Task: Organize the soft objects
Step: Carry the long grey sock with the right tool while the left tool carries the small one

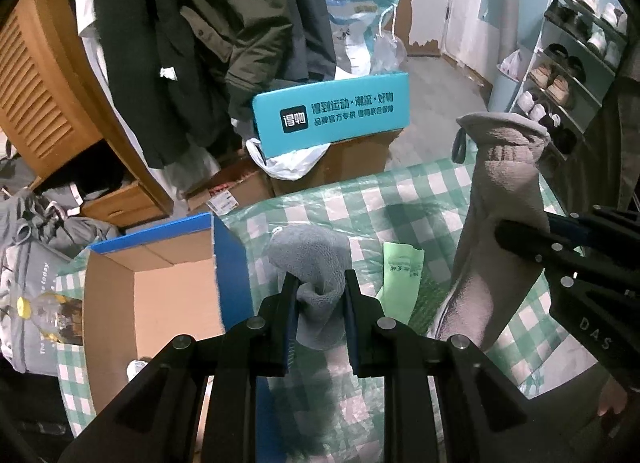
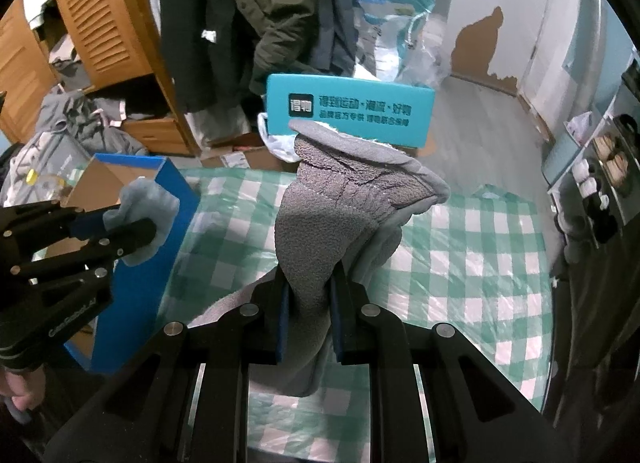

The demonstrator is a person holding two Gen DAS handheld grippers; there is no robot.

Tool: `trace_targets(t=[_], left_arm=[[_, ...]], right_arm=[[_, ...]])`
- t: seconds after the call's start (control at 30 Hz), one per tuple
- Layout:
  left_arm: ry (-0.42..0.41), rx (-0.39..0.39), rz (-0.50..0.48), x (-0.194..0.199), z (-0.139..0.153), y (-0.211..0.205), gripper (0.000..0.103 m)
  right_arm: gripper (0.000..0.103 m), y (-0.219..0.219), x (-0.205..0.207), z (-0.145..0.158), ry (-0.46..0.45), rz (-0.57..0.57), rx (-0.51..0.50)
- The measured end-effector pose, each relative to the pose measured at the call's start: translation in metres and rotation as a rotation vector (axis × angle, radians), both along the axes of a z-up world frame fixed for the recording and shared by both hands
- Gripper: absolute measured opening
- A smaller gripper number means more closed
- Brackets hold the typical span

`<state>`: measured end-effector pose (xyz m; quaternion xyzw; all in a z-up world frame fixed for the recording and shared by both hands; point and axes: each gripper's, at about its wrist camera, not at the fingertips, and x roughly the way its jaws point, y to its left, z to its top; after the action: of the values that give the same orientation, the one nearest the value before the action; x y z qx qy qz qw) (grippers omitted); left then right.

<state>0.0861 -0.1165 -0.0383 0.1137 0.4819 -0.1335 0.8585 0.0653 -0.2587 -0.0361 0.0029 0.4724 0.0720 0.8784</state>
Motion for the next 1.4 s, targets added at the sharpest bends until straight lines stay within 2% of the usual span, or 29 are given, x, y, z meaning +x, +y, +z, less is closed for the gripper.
trace_targets(t=[0.2, 0.93, 1.4], left_arm=[[-0.035, 0.014, 0.011, -0.006, 0.009, 0.01, 0.02], [-0.06, 0.004, 0.095, -0.018, 0.023, 0.07, 0.02], [-0.056, -0.011, 0.188, -0.022, 0.022, 0.132, 0.02]], right_arm=[[0.015, 0.013, 0.0, 0.007, -0.016, 0.029, -0.002], [0.015, 0.073, 0.0, 0.027, -0.048, 0.14, 0.009], [0.015, 0.132, 0.007, 0.035, -0.055, 0.233, 0.023]])
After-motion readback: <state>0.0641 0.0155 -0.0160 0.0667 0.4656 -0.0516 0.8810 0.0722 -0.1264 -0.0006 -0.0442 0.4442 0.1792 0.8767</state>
